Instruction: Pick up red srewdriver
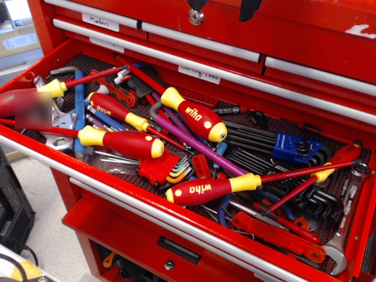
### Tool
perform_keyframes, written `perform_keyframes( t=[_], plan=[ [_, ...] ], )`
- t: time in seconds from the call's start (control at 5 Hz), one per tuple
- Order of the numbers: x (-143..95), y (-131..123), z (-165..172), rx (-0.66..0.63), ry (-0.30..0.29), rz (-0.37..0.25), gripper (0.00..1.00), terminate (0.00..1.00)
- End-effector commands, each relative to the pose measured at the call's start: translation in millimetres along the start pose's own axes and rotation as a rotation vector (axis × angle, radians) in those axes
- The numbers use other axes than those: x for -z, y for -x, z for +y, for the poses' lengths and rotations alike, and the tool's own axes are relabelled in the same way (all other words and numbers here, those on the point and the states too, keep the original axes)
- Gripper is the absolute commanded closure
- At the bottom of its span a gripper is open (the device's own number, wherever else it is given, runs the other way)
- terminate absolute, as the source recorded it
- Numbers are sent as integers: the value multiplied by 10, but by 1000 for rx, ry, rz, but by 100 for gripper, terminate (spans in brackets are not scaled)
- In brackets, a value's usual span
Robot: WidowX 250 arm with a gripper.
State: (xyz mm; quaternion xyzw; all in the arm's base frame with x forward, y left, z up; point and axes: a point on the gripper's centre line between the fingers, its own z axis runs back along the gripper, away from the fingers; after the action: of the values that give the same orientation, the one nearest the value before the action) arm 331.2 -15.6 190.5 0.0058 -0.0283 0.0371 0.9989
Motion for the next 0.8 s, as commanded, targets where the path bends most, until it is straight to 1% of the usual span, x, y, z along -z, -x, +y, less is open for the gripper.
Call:
perform_keyframes(
  t=[0.0,0.2,0.4,0.6],
  plan=[
    [0,0,0,0,0,0,0,0],
    [-15,286,-398,68,89,67,0,0],
    [92,517,-747,104,95,27,0,0],
    [281,741,-839,285,145,32,0,0]
  ],
)
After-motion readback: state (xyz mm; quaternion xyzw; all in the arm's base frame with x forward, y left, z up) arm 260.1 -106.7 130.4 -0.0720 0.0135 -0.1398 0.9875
